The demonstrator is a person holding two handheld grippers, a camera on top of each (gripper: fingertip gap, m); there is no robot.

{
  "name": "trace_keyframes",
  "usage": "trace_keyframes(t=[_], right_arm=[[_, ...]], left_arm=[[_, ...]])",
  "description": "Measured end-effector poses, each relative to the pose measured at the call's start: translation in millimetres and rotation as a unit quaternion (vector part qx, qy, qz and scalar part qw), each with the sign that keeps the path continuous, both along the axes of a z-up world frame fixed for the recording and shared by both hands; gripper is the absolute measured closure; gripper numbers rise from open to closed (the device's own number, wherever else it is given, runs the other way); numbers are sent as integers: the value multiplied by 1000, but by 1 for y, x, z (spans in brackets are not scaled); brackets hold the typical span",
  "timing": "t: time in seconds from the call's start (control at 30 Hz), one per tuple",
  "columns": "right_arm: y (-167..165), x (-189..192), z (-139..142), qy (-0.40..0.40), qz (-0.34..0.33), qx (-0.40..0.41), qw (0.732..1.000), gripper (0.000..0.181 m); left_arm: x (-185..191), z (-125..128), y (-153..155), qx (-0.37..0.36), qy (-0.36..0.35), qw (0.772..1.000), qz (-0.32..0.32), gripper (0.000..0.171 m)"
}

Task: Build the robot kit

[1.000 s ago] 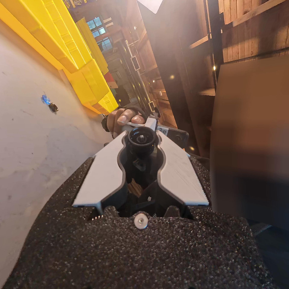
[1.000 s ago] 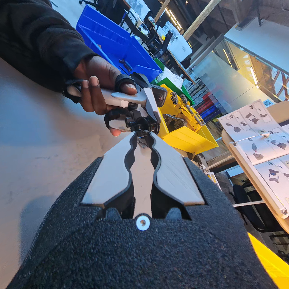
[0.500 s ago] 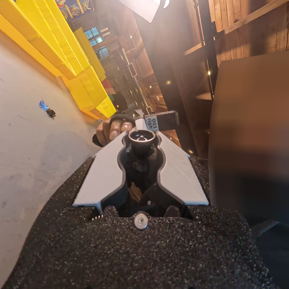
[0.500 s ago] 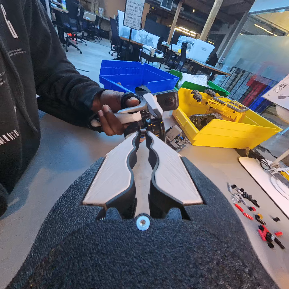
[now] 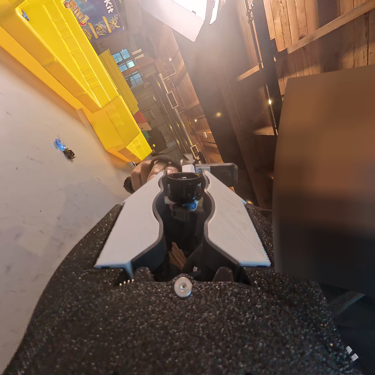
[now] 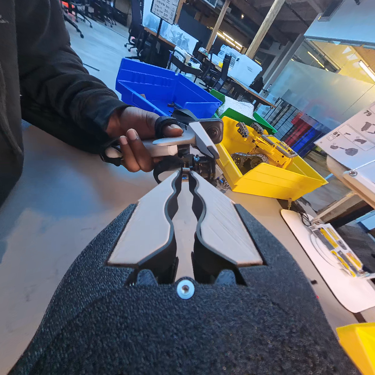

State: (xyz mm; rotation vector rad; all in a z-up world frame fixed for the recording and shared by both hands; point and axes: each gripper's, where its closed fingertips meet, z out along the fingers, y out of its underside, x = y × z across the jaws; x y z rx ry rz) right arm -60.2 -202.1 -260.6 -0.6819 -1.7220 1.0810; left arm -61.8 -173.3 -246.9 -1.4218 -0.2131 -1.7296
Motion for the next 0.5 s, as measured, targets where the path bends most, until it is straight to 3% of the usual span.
trace_keyframes(t=[0.33, 0.43, 0.5], right_arm=[[1, 0, 6, 41, -43, 79, 995, 177], [0, 0, 14, 58, -48, 72, 995, 176], [3, 0, 16, 67, -54, 67, 994, 176]], left_arm=[[-5, 5, -1, 12, -11, 1000, 16, 142], [-4, 15, -4, 40, 19, 999, 26, 141], [-6, 14, -2, 33, 2, 999, 21, 140]])
